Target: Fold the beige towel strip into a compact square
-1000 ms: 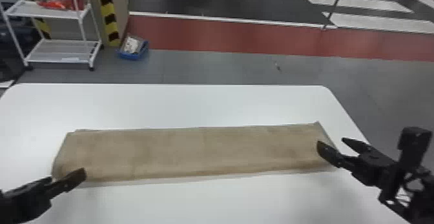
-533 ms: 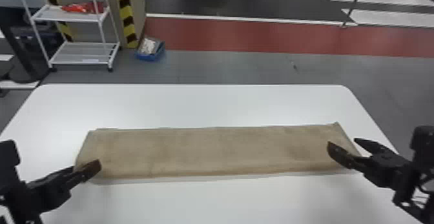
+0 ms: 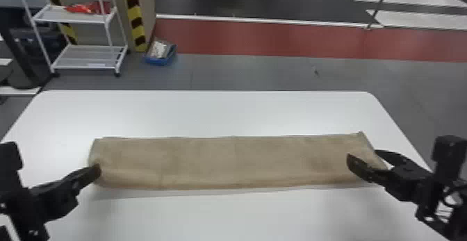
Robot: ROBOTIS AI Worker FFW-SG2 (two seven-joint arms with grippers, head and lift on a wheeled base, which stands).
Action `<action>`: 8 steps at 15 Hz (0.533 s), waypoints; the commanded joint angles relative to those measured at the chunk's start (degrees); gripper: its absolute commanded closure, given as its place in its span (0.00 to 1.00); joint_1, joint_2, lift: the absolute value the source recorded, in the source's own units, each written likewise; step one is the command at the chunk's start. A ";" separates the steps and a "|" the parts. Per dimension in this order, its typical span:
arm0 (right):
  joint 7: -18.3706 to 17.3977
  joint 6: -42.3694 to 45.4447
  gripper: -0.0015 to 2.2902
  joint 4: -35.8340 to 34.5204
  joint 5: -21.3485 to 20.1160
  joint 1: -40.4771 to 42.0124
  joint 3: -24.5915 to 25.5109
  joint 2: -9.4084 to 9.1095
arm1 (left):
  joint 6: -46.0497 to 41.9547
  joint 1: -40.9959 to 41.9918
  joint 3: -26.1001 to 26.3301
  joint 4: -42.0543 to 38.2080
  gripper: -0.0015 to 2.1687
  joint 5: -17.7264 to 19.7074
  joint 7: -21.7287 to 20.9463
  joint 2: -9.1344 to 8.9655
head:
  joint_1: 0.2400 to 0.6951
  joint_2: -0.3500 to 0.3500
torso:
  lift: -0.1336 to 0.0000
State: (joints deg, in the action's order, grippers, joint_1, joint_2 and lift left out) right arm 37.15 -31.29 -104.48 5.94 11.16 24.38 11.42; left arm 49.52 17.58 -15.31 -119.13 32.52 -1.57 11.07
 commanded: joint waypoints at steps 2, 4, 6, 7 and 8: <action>-0.06 0.75 0.03 0.50 -0.49 0.00 -1.00 -0.08 | 0.01 0.00 0.89 -1.37 0.58 -0.18 -0.01 0.00 | 1.00 0.35 | 0.07; -0.15 0.92 0.03 0.50 -0.49 0.00 -1.18 -0.08 | 0.01 0.09 0.98 -1.72 0.58 -0.53 -0.10 0.00 | 1.00 0.35 | 0.07; -0.15 0.75 0.03 0.50 -0.49 0.00 -1.00 -0.08 | 0.01 0.62 1.16 -2.25 0.32 -3.08 -0.63 0.09 | 1.00 0.35 | 0.07; -0.15 0.75 0.03 0.50 -0.49 0.00 -0.74 -0.08 | -0.17 0.71 1.24 -2.51 0.16 -5.19 -0.63 0.09 | 1.00 0.36 | 0.07; -0.15 0.75 0.03 0.50 -0.49 0.00 -0.56 -0.08 | -0.69 0.71 1.24 -2.69 0.07 -7.91 -0.45 0.27 | 1.00 0.36 | 0.07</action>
State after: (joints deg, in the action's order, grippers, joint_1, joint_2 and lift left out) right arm 37.00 -30.50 -103.97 5.45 11.16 23.54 11.34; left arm 49.39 18.19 -14.11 -121.51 27.93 -2.14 11.19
